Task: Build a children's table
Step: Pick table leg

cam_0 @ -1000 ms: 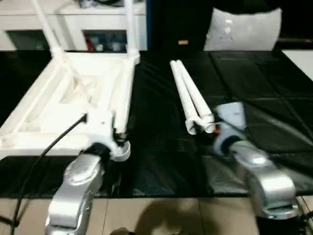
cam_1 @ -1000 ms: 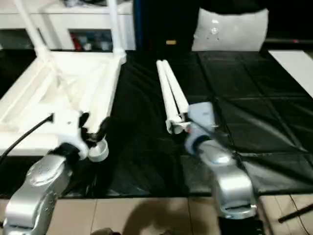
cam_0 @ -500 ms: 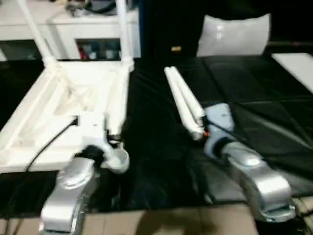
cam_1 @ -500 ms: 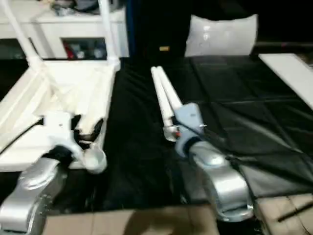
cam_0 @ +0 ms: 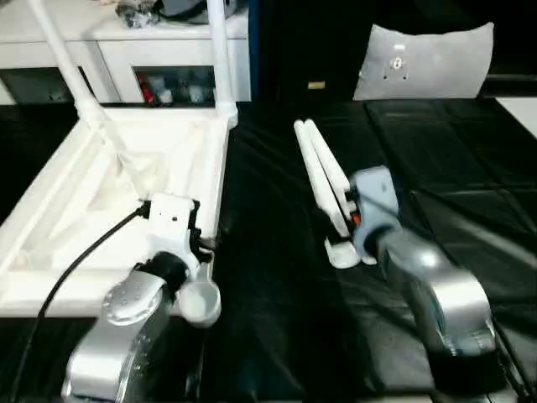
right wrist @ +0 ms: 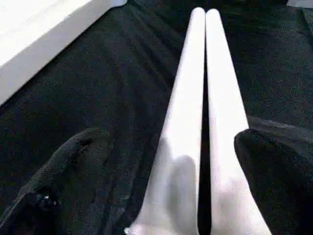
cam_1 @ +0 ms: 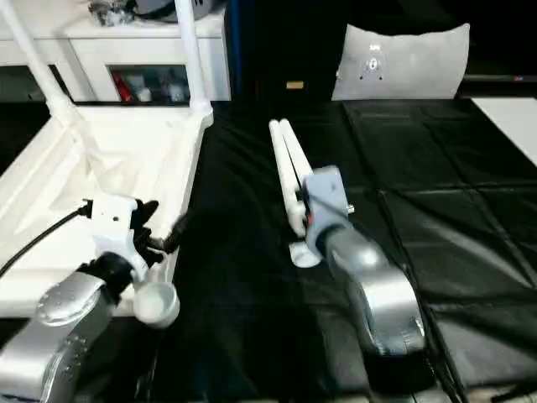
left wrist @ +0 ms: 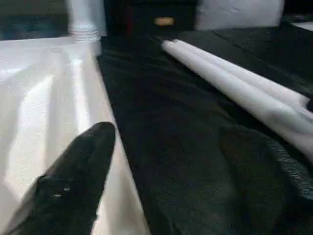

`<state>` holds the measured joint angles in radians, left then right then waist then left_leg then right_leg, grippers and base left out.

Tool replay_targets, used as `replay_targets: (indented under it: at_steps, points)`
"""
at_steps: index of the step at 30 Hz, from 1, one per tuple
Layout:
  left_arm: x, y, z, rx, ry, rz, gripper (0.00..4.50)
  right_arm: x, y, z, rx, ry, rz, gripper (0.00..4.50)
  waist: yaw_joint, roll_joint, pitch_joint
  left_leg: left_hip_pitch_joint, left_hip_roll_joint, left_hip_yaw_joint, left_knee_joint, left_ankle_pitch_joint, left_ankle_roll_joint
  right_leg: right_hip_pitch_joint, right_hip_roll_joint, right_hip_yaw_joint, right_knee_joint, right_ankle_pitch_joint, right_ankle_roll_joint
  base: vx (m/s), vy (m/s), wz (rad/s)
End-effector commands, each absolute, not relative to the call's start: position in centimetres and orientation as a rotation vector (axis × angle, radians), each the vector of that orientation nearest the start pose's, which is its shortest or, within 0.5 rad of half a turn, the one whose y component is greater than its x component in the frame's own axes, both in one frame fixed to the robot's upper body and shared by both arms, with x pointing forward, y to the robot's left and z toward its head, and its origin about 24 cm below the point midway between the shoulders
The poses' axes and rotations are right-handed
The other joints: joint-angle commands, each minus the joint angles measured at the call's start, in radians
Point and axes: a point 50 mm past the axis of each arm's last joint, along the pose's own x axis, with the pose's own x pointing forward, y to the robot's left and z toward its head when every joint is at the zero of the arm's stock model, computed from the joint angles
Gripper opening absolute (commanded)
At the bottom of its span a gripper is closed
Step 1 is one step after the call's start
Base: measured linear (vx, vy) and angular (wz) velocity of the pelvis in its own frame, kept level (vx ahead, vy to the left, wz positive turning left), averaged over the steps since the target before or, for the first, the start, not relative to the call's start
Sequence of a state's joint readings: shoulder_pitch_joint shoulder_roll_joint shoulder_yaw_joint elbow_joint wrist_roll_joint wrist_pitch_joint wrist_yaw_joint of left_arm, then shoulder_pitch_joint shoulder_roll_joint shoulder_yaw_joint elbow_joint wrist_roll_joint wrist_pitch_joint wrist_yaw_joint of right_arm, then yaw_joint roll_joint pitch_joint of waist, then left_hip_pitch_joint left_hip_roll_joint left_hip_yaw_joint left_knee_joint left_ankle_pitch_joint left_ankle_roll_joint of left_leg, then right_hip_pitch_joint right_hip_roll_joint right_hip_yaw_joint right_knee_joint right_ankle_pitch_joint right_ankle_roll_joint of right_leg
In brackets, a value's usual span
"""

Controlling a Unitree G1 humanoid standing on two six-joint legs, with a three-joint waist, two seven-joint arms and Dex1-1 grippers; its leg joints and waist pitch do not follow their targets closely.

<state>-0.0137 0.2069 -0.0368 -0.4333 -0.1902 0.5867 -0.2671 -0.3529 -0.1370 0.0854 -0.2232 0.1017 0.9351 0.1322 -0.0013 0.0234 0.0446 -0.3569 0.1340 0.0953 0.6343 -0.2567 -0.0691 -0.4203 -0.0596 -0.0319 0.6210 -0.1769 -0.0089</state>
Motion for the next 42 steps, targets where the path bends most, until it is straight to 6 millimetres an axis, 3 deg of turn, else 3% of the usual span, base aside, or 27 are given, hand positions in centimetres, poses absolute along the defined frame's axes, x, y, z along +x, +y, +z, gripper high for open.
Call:
replay_targets:
  at_steps: [1,2,3,4,6,7,8,9,11,12,14,17,25,28,29,31,33,34,37,38,42]
  points:
    - [23.6,14.2,9.6,0.070,0.166,-0.494,4.26,30.2,-12.6,9.2,-0.112,0.459,0.233,4.50,-0.006,0.020,-0.028,0.005,0.052,0.006,-0.086,-0.216,-0.004,0.066,-0.051,0.030,-0.087,-0.327,-0.172,-0.095,-0.011,-0.01]
    - [23.5,14.1,9.6,0.078,0.172,-0.520,4.26,30.6,-12.6,9.2,-0.106,0.468,0.231,4.50,-0.012,0.015,-0.020,0.012,0.053,0.006,-0.090,-0.288,-0.015,0.057,-0.049,0.027,-0.096,-0.419,-0.155,-0.095,-0.011,-0.01]
    - [23.2,13.9,9.6,0.090,0.181,-0.557,4.26,31.0,-12.6,9.2,-0.096,0.481,0.230,4.50,-0.021,0.017,-0.015,0.023,0.049,0.004,-0.089,-0.384,-0.038,0.047,-0.048,0.018,-0.111,-0.554,-0.108,-0.091,-0.014,0.04]
    - [23.0,13.8,9.6,0.099,0.196,-0.604,4.35,31.7,-12.6,9.3,-0.093,0.501,0.226,4.50,-0.029,0.015,-0.010,0.026,0.045,-0.001,-0.090,-0.426,-0.042,0.044,-0.048,0.012,-0.121,-0.621,-0.066,-0.088,-0.003,0.01]
    - [22.8,13.6,9.7,0.100,0.208,-0.638,4.44,32.2,-12.5,9.3,-0.092,0.520,0.229,4.50,-0.035,0.014,-0.012,0.024,0.041,0.000,-0.086,-0.409,-0.034,0.044,-0.053,0.009,-0.129,-0.656,-0.039,-0.087,0.002,0.01]
    - [22.6,13.5,9.7,0.101,0.216,-0.666,4.44,32.7,-12.4,9.4,-0.094,0.532,0.231,4.50,-0.040,0.017,-0.012,0.013,0.039,-0.002,-0.086,-0.386,-0.030,0.049,-0.056,0.007,-0.129,-0.664,-0.034,-0.082,-0.001,-0.03]
    - [22.4,13.3,9.9,0.087,0.229,-0.707,4.44,33.5,-12.2,9.5,-0.128,0.556,0.242,4.50,-0.040,0.023,-0.013,0.011,0.039,-0.004,-0.086,-0.384,-0.031,0.050,-0.058,0.004,-0.128,-0.667,-0.035,-0.082,-0.001,-0.03]
    - [22.2,13.2,10.0,0.077,0.235,-0.726,4.44,33.9,-12.1,9.5,-0.139,0.568,0.246,4.50,-0.049,0.023,-0.013,0.006,0.040,-0.008,-0.087,-0.394,-0.032,0.054,-0.058,-0.004,-0.129,-0.661,-0.037,-0.085,-0.004,-0.07]
    - [22.0,13.1,10.1,0.077,0.246,-0.760,4.44,34.7,-11.7,9.7,-0.140,0.578,0.265,4.50,-0.058,0.026,-0.017,0.009,0.042,-0.006,-0.081,-0.388,-0.025,0.051,-0.061,-0.010,-0.133,-0.634,-0.051,-0.058,0.000,-0.02]
    - [21.9,13.1,10.2,0.084,0.252,-0.776,4.44,35.1,-11.5,9.8,-0.127,0.588,0.272,4.50,-0.061,0.026,-0.015,0.000,0.045,-0.006,-0.084,-0.371,-0.019,0.056,-0.063,-0.011,-0.129,-0.598,-0.071,0.000,0.000,0.00]
    - [21.7,13.2,10.1,0.099,0.264,-0.788,4.44,35.9,-11.1,10.0,-0.108,0.597,0.282,4.50,-0.069,0.025,-0.015,-0.008,0.048,-0.005,-0.086,-0.372,-0.015,0.059,-0.064,-0.019,-0.127,-0.602,-0.077,0.000,0.000,0.00]
    - [21.7,13.2,10.1,0.107,0.266,-0.790,4.44,36.7,-10.5,10.4,-0.075,0.581,0.306,4.50,-0.075,0.020,-0.015,-0.005,0.046,0.000,-0.079,-0.357,-0.012,0.052,-0.069,-0.022,-0.131,-0.619,-0.085,0.000,0.000,0.00]
    - [21.3,13.3,10.2,0.105,0.293,-0.793,4.44,37.9,-8.9,11.5,-0.074,0.533,0.373,4.50,-0.058,0.022,-0.020,-0.013,0.057,0.014,-0.084,-0.240,-0.001,0.057,-0.067,-0.005,-0.101,-0.453,-0.164,0.000,0.000,0.00]
    - [21.2,13.5,10.1,0.108,0.300,-0.791,4.44,37.9,-8.5,11.1,-0.084,0.567,0.380,4.50,-0.046,0.023,-0.025,-0.018,0.060,0.023,-0.083,-0.202,0.001,0.060,-0.063,0.002,-0.084,-0.352,-0.204,0.039,-0.004,0.01]
    - [21.2,13.5,10.1,0.109,0.302,-0.790,4.44,38.0,-8.4,10.9,-0.083,0.575,0.379,4.50,-0.042,0.024,-0.027,-0.014,0.061,0.025,-0.083,-0.194,0.000,0.059,-0.063,0.004,-0.083,-0.335,-0.209,0.062,-0.009,0.02]
    - [21.1,13.5,10.1,0.107,0.306,-0.790,4.44,38.1,-8.3,10.4,-0.083,0.611,0.368,4.50,-0.037,0.025,-0.037,-0.016,0.061,0.029,-0.078,-0.114,0.006,0.066,-0.063,0.006,-0.070,-0.225,-0.243,0.073,-0.019,0.03]
    - [21.1,13.5,10.1,0.106,0.311,-0.790,4.44,38.1,-8.2,10.1,-0.084,0.630,0.362,4.50,-0.024,0.027,-0.051,-0.024,0.058,0.033,-0.066,0.087,0.044,0.075,-0.058,0.006,-0.045,0.010,-0.291,0.069,-0.023,0.01]
    - [21.0,13.5,10.1,0.107,0.315,-0.792,4.44,38.1,-8.1,9.9,-0.087,0.643,0.354,4.50,-0.015,0.027,-0.051,-0.024,0.058,0.035,-0.062,0.140,0.066,0.072,-0.055,0.005,-0.041,0.071,-0.302,0.057,-0.022,-0.02]
    - [21.0,13.6,10.0,0.108,0.319,-0.791,4.44,38.1,-7.9,9.5,-0.094,0.668,0.348,4.50,-0.007,0.023,-0.048,-0.024,0.059,0.040,-0.065,0.116,0.083,0.073,-0.056,0.005,-0.045,0.042,-0.311,0.019,-0.007,-0.01]
    - [21.0,13.6,10.0,0.108,0.320,-0.791,4.44,37.9,-7.8,9.2,-0.091,0.686,0.358,4.50,-0.005,0.023,-0.041,-0.024,0.062,0.041,-0.069,0.076,0.076,0.072,-0.057,0.004,-0.051,-0.013,-0.305,0.000,0.000,0.00]
    - [21.0,13.7,10.0,0.111,0.322,-0.789,4.44,37.6,-7.6,8.3,-0.120,0.747,0.370,4.50,-0.005,0.023,-0.029,-0.015,0.067,0.043,-0.079,-0.085,0.012,0.066,-0.057,0.006,-0.067,-0.209,-0.262,0.000,0.000,0.00]
